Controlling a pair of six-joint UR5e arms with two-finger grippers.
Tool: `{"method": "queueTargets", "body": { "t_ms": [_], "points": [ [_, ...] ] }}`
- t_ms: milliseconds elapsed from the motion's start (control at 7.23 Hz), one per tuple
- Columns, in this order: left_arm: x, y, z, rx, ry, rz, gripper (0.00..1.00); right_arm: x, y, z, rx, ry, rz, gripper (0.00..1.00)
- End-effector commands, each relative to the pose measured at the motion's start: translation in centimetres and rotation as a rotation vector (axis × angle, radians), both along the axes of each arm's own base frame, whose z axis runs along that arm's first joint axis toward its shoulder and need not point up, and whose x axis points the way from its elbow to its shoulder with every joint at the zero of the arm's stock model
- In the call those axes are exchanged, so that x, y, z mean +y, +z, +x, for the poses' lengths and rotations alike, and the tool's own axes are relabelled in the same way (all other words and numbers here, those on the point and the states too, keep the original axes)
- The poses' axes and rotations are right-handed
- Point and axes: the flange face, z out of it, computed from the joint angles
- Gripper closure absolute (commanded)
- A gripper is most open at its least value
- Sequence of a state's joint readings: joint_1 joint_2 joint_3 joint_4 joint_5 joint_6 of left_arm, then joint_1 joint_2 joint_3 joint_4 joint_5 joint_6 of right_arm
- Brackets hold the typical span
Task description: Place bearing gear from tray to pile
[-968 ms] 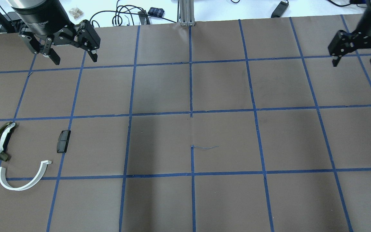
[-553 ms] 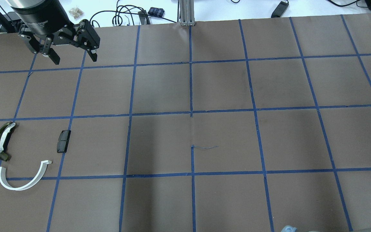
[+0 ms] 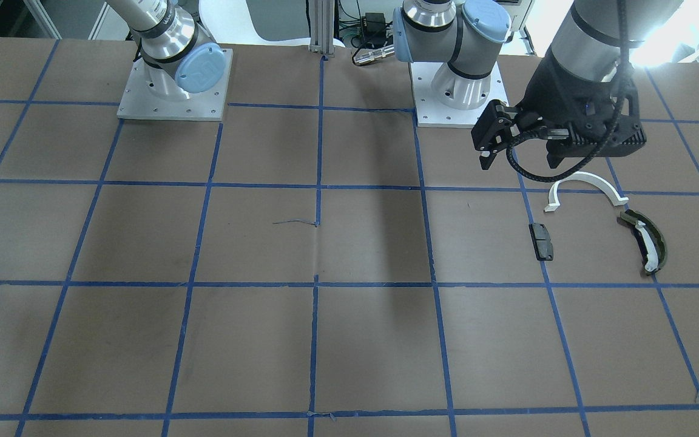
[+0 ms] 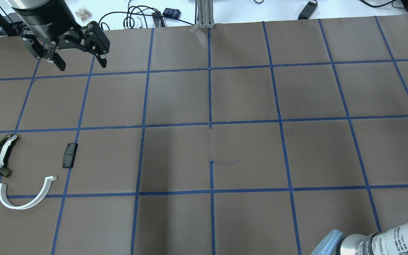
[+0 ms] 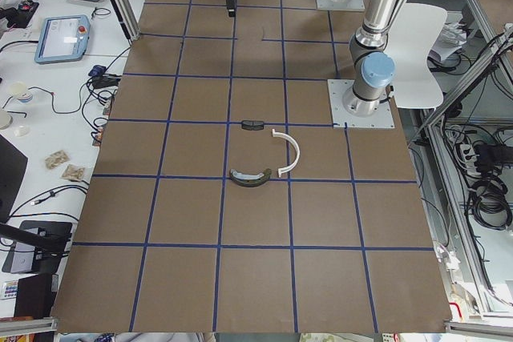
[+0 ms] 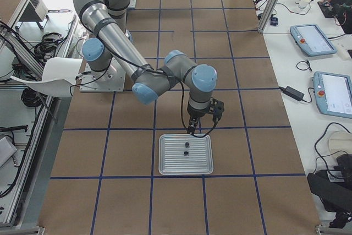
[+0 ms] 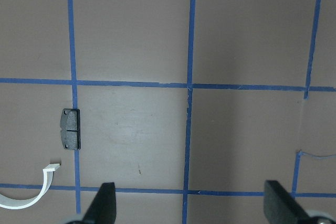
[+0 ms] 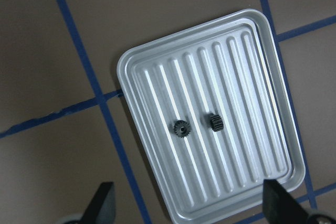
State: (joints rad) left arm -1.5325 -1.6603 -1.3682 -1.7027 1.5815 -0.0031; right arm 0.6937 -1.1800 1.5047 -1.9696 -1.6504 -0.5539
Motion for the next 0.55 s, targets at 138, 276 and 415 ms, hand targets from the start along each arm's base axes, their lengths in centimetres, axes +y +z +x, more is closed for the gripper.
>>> {"method": "queueTargets", "body": {
  "t_ms": [138, 276, 415],
  "points": [
    [0.0, -0.1, -0.1, 0.003, -0.001, 0.001, 0.0, 0.7, -5.5, -4.8, 0.016, -0.004, -0.007, 0.0],
    [0.0, 0.0, -0.1, 0.003, -0.001, -0.001, 0.0, 0.7, -7.4, -6.2, 0.037, 0.008, -0.019, 0.0],
    [0.0, 0.0, -0.1, 0.005, -0.001, -0.001, 0.0, 2.1, -8.6, -7.8, 0.018, -0.024, -0.02, 0.0]
  ]
}}
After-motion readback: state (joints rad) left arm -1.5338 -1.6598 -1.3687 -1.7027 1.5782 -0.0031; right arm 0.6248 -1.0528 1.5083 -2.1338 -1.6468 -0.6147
